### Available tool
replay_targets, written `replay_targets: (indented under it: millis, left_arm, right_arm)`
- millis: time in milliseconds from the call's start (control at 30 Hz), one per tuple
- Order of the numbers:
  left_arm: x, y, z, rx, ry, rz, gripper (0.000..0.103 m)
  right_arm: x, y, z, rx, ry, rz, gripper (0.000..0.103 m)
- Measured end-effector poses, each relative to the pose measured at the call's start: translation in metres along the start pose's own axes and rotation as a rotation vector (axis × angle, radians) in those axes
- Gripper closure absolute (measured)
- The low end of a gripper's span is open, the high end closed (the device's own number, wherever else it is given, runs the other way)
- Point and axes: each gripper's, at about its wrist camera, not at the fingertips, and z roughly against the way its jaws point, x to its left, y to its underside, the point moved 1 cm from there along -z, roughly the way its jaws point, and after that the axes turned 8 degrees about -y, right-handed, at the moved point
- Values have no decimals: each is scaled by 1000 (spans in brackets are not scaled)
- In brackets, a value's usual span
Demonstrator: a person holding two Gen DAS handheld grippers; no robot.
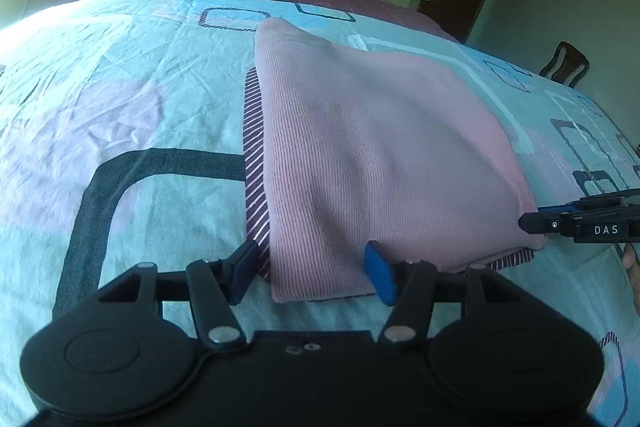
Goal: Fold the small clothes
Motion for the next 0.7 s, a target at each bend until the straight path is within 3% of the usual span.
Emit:
replay_targets:
  millis: [233, 267, 300, 333, 367, 400, 700]
  left_arm:
    - [-20, 13, 17, 16, -85, 4, 46]
    - [-25, 15, 19, 17, -101, -16, 41]
    - [-32, 18, 22, 14, -131, -51, 14]
    - [-42, 23, 27, -19, -215, -87, 4]
    - [-48, 28, 30, -49, -266, -111, 0]
    - [-55, 34, 34, -67, -293, -146, 1]
    - [-78, 54, 76, -94, -288, -107, 1]
  right_arm:
    - [4, 13, 11, 37, -9, 11, 79]
    - [4, 16, 14, 44, -13, 9, 79]
    - [5, 19, 16, 46, -12, 12, 77]
    - [6, 22, 20, 41, 3, 15, 70]
    - [7, 26, 24, 27, 29, 19, 29]
    - [8, 30, 29, -9, 57, 30, 1]
    - [6, 64, 70, -99, 82, 7, 0]
